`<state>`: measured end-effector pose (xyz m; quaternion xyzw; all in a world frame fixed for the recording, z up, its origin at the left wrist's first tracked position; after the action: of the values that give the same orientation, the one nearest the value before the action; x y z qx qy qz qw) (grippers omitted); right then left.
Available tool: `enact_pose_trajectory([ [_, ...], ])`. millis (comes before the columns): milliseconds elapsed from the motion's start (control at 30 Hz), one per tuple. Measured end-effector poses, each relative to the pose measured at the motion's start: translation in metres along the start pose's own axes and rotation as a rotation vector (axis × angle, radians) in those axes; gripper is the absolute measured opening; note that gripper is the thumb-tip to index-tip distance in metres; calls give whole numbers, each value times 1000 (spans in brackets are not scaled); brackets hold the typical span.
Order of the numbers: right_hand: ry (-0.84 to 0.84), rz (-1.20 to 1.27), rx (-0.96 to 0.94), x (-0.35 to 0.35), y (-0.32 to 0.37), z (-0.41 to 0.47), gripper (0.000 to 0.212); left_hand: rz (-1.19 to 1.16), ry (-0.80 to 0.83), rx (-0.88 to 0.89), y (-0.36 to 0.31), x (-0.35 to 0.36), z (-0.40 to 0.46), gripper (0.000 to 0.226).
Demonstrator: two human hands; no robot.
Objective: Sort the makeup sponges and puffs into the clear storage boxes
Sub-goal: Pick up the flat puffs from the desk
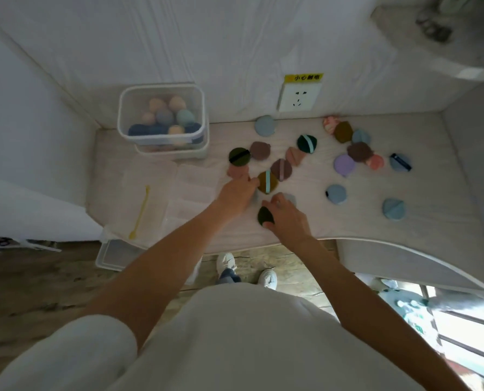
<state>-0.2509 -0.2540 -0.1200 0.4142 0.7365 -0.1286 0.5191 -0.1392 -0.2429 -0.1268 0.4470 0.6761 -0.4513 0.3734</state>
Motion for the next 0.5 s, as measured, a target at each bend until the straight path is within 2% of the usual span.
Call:
enact_pose_trajectory([
  [133, -66, 70, 25, -4, -1, 0, 40, -74, -94, -5, 2, -15, -3, 27],
  [233, -149, 160, 24, -13, -6, -5, 27, -349, -326, -28, 8, -46, -33, 18],
  [333, -227, 416, 65, -20, -19, -15, 17, -579, -575, -55, 10, -78, -95, 17],
  [400, -252, 511, 48, -22, -23, -23, 14, -655, -678, -137, 16, -82, -142, 18],
  [500, -227, 556, -26, -23, -10, -35, 14, -657, -745, -341, 34, -68, -210, 21],
])
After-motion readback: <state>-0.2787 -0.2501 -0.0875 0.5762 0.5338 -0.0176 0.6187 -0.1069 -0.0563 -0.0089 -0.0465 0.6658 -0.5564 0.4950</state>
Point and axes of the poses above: each hand's wrist, its own z-axis towards the middle knuckle, its own x-axis out of the palm, y = z × x, the point moved 8 cm from there along z, towards the middle knuckle, and after that the axes turned 6 degrees about x, right-handed, at the moved point
